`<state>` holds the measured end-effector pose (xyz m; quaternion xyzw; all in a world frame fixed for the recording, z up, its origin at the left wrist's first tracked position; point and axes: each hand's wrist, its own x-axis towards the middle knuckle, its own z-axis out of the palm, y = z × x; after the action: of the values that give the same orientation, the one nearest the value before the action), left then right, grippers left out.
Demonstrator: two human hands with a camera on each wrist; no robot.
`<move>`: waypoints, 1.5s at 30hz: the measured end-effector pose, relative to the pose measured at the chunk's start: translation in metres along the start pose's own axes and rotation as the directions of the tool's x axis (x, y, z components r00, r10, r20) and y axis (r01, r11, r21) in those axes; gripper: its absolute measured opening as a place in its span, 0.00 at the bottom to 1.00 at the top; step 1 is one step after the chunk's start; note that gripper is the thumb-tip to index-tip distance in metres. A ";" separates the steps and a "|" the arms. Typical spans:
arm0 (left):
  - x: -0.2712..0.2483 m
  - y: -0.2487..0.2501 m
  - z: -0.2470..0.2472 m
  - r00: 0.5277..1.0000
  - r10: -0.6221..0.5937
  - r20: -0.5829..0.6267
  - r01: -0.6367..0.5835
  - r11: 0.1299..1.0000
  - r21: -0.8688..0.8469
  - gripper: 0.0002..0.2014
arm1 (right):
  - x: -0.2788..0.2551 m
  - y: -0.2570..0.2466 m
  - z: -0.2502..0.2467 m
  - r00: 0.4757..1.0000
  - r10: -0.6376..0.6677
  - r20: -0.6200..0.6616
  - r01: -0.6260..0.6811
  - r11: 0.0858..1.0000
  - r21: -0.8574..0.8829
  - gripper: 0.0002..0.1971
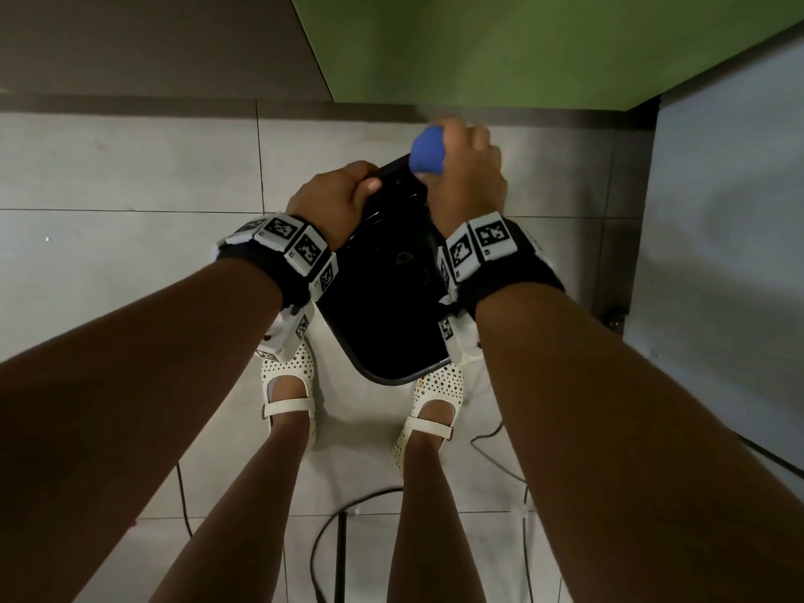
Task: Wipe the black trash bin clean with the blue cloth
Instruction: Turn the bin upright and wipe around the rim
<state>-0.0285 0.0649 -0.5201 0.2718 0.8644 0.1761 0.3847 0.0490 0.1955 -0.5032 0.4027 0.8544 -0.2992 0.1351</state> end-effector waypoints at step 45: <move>-0.042 -0.002 0.028 0.805 -0.480 -0.348 0.311 0.842 -0.441 0.16 | -0.025 0.049 0.001 0.875 0.466 -0.131 -0.361 0.808 0.466 0.24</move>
<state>0.0154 0.0404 -0.5151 -0.0412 0.9188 0.3042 0.2482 0.1026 0.2042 -0.5123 0.6326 0.6684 -0.3913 0.0022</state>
